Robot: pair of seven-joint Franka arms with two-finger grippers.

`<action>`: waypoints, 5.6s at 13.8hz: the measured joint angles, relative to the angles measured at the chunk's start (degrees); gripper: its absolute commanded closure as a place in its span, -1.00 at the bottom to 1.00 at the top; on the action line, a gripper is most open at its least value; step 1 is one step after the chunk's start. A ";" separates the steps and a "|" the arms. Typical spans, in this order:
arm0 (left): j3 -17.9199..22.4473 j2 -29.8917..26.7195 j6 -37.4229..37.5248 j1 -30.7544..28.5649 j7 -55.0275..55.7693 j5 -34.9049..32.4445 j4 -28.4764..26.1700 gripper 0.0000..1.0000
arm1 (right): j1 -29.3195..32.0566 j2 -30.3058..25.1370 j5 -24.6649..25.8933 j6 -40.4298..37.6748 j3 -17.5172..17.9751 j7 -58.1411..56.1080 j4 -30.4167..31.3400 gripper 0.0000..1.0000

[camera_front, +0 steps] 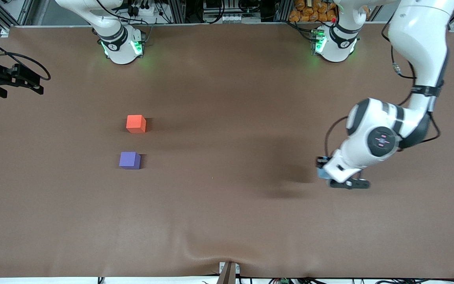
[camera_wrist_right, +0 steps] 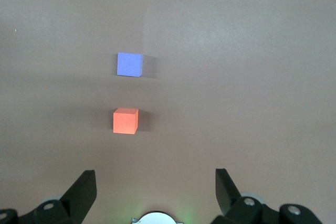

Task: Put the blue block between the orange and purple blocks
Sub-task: 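Carry the cyan cube with the left gripper toward the table middle, then set down the cyan cube while the right gripper reaches toward it, then move the right gripper over the cyan cube while the left gripper withdraws, then close the right gripper around the cyan cube, then carry the cyan cube with the right gripper toward the orange cube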

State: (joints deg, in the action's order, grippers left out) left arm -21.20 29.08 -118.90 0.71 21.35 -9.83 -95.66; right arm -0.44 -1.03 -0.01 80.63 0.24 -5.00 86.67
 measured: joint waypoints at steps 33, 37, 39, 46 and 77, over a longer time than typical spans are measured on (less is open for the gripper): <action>8.61 -0.27 0.04 23.62 23.73 -0.13 19.80 -1.00 | -0.10 8.17 -1.13 1.21 0.39 0.00 0.07 -1.00; 8.14 -6.01 10.36 14.16 11.01 0.05 19.78 -1.00 | -3.80 11.49 -6.98 6.10 1.08 7.51 1.18 -1.00; 8.03 -9.43 16.32 10.12 4.02 0.78 19.74 -1.00 | -8.29 12.11 -7.77 10.74 1.30 16.92 3.43 -1.00; 7.97 -14.54 25.33 -3.79 -9.04 3.69 18.92 -1.00 | -29.80 18.46 -7.87 33.26 1.70 47.82 11.63 -1.00; 14.55 -31.64 33.44 0.58 -18.80 8.59 7.35 -1.00 | -22.83 18.06 -4.49 26.37 -0.27 25.09 13.76 1.00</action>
State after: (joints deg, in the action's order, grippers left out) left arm -6.65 -2.56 -85.45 1.29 2.55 -1.24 -88.31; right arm -23.27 17.03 -4.50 107.00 -0.03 20.09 100.44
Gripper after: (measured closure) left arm 0.000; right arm 0.471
